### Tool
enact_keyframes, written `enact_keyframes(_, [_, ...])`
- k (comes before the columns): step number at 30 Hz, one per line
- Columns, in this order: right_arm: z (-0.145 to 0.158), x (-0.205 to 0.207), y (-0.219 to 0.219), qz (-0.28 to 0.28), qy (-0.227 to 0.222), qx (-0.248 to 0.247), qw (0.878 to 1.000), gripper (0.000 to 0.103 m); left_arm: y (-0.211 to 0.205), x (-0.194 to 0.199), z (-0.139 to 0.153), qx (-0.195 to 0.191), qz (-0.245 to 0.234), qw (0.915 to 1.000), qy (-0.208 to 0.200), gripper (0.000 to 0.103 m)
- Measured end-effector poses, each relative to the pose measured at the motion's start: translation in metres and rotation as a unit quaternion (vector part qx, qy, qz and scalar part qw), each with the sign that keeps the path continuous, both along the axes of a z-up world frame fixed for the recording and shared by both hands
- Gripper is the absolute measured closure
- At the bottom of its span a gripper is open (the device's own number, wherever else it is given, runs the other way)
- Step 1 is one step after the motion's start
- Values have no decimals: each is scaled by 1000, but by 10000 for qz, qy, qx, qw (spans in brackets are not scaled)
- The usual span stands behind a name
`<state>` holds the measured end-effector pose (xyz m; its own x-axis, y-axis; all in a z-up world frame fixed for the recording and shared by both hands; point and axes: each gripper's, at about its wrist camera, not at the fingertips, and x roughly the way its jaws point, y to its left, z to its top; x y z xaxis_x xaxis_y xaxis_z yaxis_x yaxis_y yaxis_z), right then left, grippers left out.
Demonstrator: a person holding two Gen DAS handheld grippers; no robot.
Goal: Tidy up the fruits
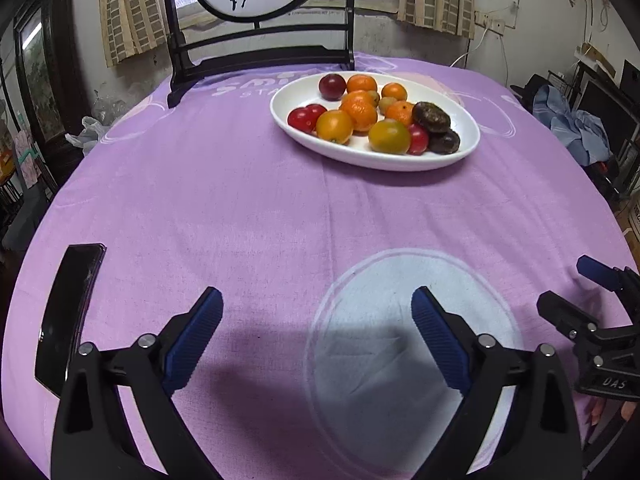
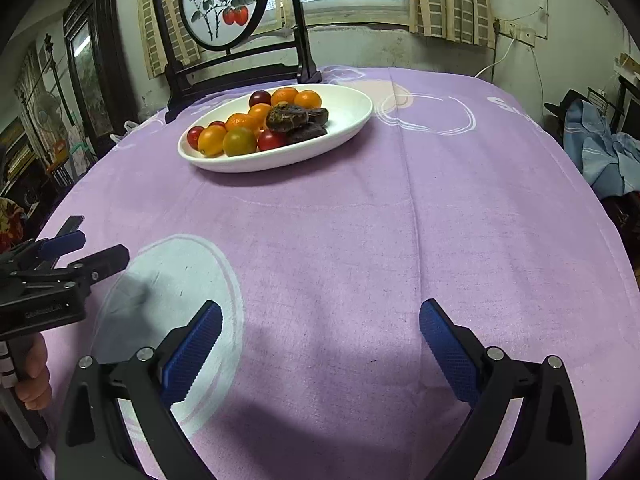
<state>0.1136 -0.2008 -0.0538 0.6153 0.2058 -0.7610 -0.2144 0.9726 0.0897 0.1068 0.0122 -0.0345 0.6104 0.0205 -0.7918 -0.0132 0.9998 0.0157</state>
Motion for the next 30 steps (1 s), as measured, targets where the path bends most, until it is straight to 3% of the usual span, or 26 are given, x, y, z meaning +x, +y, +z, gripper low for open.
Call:
enact_keyframes(11, [-9, -3, 5, -40, 191, -359, 9992, 3, 5, 1, -23, 33, 91, 9998, 150, 8])
enact_keyframes(16, [-18, 0, 3, -135, 376, -391, 9984, 3, 11, 4, -32, -235, 221, 9992, 235, 4])
enact_keyframes(30, [-20, 1, 7, -112, 378, -545, 9977, 3, 7, 6, -34, -59, 201, 9994, 283, 4])
